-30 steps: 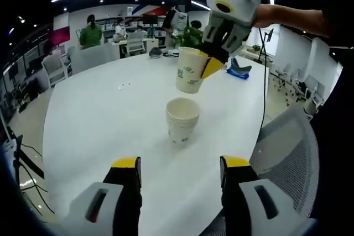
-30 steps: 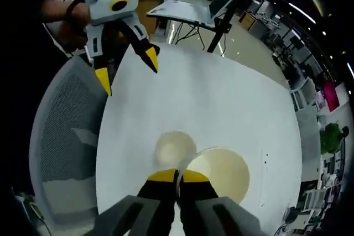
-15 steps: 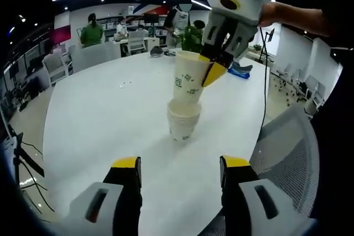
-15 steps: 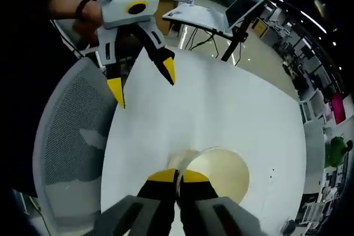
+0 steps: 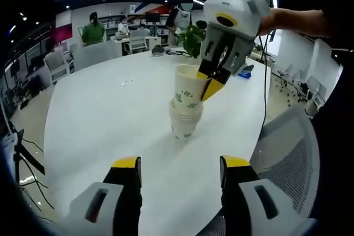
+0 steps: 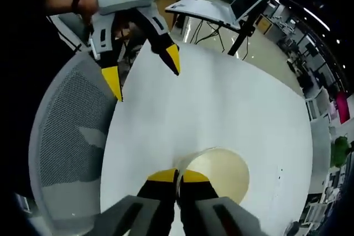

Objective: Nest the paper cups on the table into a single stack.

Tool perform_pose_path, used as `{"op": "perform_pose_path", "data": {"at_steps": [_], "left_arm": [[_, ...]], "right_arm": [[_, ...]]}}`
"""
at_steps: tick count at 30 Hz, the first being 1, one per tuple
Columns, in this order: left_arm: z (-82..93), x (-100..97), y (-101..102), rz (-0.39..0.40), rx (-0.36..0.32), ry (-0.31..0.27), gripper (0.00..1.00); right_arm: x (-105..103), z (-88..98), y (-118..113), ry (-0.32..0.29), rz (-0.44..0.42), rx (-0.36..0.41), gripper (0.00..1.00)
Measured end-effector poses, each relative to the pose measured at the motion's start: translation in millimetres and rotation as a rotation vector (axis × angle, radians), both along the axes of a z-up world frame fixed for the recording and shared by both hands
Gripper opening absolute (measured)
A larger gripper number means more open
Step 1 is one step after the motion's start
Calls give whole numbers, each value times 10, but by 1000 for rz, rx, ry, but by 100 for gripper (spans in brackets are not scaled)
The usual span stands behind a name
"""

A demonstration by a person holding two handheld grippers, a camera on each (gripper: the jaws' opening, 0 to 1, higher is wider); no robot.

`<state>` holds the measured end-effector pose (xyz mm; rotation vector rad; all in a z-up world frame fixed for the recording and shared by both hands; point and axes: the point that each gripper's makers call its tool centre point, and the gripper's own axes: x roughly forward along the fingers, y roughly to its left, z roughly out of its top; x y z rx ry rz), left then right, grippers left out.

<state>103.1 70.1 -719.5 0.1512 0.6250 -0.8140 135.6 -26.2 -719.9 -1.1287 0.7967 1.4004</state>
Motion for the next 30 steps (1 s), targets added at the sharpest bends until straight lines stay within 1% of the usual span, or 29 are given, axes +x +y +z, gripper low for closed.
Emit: {"op": "perform_pose_path", "data": {"at_steps": [3, 7, 9, 12, 15, 17, 24, 30], "left_arm": [[-4, -9, 12, 7, -2, 2, 56], [-27, -9, 22, 8, 0, 6, 56], [-35, -16, 13, 4, 0, 9, 56], [-31, -15, 12, 2, -1, 10, 56], [-21, -15, 12, 4, -3, 9, 56], [-22, -15, 16, 8, -4, 10, 56], [-61, -16, 37, 7, -2, 16, 56], [-46, -17, 38, 9, -2, 15, 56]], "right_arm": [[35, -84, -19, 0, -5, -7, 0], [55, -132, -12, 7, -16, -2, 0], [89, -191, -8, 12, -29, -3, 0], [73, -212, 14, 15, -32, -4, 0], [76, -290, -13, 13, -19, -27, 0], [91, -331, -16, 19, -25, -26, 0], [105, -339, -3, 23, -40, -19, 0], [104, -329, -6, 24, -47, -18, 2]]}}
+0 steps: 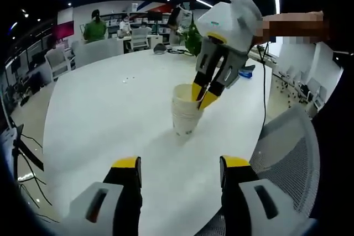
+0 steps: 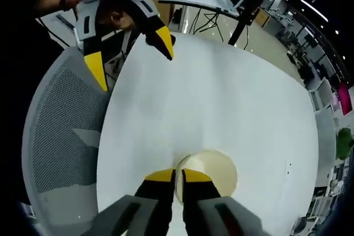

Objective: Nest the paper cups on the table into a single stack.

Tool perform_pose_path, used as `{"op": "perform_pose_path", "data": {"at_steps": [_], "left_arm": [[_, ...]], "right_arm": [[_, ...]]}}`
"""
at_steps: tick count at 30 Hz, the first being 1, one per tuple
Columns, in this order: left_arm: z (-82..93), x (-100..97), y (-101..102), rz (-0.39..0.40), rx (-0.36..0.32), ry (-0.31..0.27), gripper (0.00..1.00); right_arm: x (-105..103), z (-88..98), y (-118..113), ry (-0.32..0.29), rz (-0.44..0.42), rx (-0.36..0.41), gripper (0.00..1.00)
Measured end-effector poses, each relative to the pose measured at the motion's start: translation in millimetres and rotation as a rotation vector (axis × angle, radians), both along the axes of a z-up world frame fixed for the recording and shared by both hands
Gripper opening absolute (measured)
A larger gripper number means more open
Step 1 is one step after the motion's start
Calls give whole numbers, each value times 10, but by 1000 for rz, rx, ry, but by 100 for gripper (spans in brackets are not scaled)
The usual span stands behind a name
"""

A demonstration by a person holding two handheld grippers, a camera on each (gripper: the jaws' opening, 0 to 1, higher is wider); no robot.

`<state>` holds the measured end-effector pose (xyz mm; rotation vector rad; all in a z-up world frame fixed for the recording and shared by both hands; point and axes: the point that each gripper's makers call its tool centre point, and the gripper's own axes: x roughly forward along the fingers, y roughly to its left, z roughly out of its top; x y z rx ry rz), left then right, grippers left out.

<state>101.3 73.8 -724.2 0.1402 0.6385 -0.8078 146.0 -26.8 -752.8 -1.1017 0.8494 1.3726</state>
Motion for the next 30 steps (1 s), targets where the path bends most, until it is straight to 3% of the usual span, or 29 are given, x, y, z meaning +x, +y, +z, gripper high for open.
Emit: {"op": "perform_pose_path", "data": {"at_steps": [11, 23, 26, 30], "left_arm": [[-45, -9, -89, -23, 9, 9, 56], [-63, 111, -306, -99, 37, 9, 56], [-92, 161, -368, -121, 49, 11, 56], [-117, 211, -503, -151, 65, 10, 56]], "right_arm": [[50, 147, -55, -21, -67, 59, 9], [128, 429, -213, -40, -221, 250, 18], [183, 377, -364, -61, -247, 247, 19], [146, 235, -542, -76, -248, 225, 30]]}}
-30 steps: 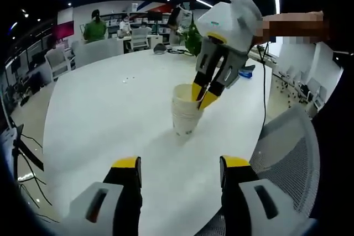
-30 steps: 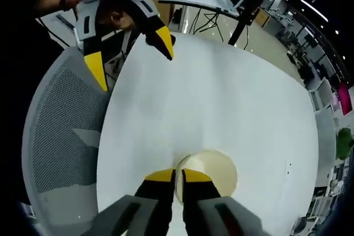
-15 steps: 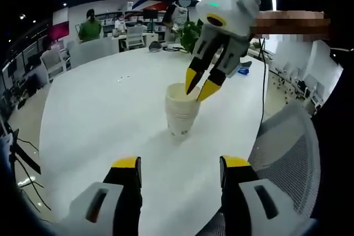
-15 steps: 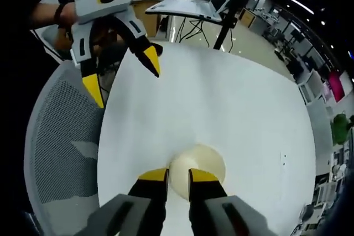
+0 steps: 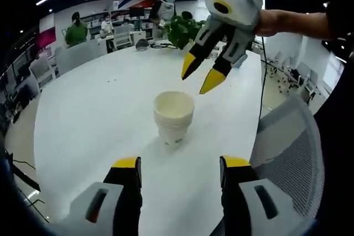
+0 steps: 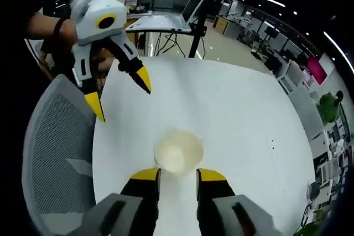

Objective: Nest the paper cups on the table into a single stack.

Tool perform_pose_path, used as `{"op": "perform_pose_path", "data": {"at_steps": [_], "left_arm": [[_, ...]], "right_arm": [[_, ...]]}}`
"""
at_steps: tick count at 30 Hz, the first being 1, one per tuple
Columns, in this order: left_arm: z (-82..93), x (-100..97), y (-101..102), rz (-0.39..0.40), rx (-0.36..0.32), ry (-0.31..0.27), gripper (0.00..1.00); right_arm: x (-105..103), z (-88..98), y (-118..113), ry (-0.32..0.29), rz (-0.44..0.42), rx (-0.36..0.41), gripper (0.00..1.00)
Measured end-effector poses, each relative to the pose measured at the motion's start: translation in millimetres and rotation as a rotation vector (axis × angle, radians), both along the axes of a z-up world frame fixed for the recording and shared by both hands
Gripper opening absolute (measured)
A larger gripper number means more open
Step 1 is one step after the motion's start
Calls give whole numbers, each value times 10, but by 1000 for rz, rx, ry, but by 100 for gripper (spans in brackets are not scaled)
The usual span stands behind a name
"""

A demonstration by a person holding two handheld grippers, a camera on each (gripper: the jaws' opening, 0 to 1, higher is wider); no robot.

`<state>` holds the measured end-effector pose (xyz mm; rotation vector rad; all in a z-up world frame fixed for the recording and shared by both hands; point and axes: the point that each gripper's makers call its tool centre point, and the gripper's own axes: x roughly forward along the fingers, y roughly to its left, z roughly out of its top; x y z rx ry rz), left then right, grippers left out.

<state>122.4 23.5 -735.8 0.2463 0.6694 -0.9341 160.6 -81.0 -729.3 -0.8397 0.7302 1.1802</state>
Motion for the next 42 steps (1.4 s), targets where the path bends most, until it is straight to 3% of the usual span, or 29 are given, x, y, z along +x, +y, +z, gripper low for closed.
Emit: {"op": "perform_pose_path", "data": {"at_steps": [4, 7, 14, 23, 28, 31, 38, 42], "left_arm": [[-34, 105, -103, -29, 19, -1, 56], [-69, 177, -195, -58, 40, -7, 56], [-231, 369, -323, -119, 106, 0, 60], [-533, 473, -451, -195, 183, 12, 58], [-546, 536, -517, -223, 204, -7, 52], [-579, 607, -562, -221, 202, -19, 42], [-569, 621, -598, -244, 231, -26, 43], [-550, 738, -612, -252, 236, -37, 43]], "right_arm": [[-12, -140, -109, 0, -25, 7, 48], [-25, -266, -113, 28, -49, 37, 48], [19, -484, 25, 25, -70, 94, 50], [72, -680, 192, 40, -50, 99, 52], [106, -734, 202, 24, -25, 86, 46], [74, -667, 307, 68, -30, 144, 34], [191, -713, 279, 47, -18, 95, 32], [274, -681, 277, 43, -24, 97, 31]]}}
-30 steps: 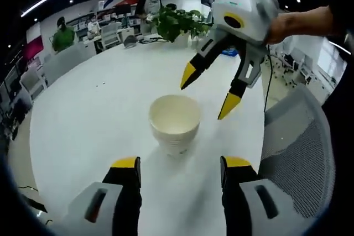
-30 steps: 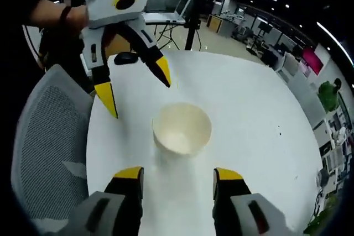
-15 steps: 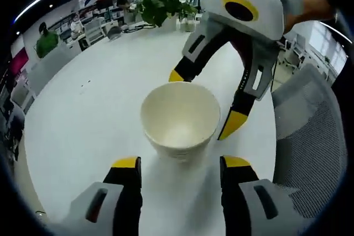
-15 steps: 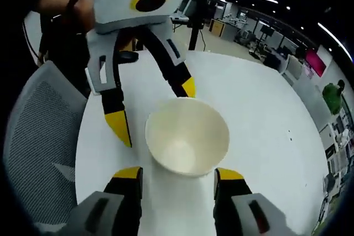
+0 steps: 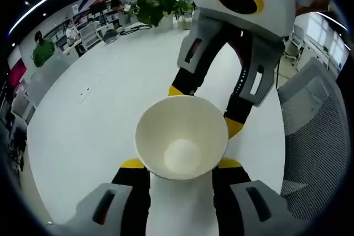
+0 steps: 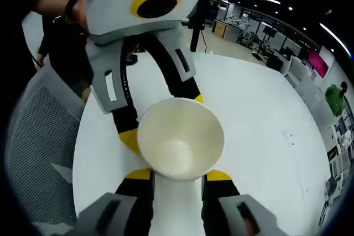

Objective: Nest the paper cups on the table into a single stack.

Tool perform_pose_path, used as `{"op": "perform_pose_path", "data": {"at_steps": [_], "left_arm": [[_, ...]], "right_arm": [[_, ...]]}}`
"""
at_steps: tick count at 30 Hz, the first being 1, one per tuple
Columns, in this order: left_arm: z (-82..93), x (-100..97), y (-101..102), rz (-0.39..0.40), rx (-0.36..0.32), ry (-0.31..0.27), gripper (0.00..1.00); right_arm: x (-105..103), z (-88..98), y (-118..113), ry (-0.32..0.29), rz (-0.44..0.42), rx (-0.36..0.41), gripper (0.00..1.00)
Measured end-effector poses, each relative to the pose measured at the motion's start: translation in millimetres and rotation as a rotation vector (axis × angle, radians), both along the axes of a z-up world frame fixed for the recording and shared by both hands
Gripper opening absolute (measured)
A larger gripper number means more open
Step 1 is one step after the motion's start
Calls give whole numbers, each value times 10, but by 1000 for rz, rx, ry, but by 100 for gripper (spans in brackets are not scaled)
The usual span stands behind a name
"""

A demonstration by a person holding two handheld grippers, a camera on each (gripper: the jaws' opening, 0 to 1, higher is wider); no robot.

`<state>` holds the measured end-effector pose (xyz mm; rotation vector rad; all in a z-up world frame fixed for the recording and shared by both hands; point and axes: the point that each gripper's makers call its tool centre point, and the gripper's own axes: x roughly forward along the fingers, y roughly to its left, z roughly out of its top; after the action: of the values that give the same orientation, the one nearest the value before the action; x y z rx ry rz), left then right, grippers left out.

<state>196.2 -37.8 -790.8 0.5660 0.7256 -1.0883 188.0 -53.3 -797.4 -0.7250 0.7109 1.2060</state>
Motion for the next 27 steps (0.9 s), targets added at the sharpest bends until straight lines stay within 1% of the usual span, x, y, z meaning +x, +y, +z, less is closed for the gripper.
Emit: {"op": "perform_pose_path", "data": {"at_steps": [6, 10, 12, 15, 17, 19, 20, 22, 27], "left_arm": [[-17, 293, 25, 12, -9, 5, 43], [13, 357, -10, 18, -14, 8, 43], [-10, 442, -17, 16, -8, 9, 43], [-3, 478, -25, 17, -5, 13, 43], [-20, 539, -26, 33, -16, 22, 44], [-32, 573, -25, 41, -16, 24, 44], [-32, 586, -28, 43, -15, 23, 44], [-14, 560, -23, 39, -13, 22, 44], [-12, 574, -12, 33, -9, 25, 44]], "right_arm": [[235, 49, -6, -18, -14, -11, 31], [402, 42, -21, -14, -35, -9, 30], [440, 28, -8, -12, -39, -11, 30], [502, 8, -24, -16, -50, -19, 30], [535, -14, -43, -13, -70, -29, 30], [528, -7, -29, -18, -71, -35, 29], [562, -11, -20, -19, -74, -36, 29], [575, -3, -31, -20, -77, -37, 29], [577, 5, -29, -19, -78, -34, 30]]}}
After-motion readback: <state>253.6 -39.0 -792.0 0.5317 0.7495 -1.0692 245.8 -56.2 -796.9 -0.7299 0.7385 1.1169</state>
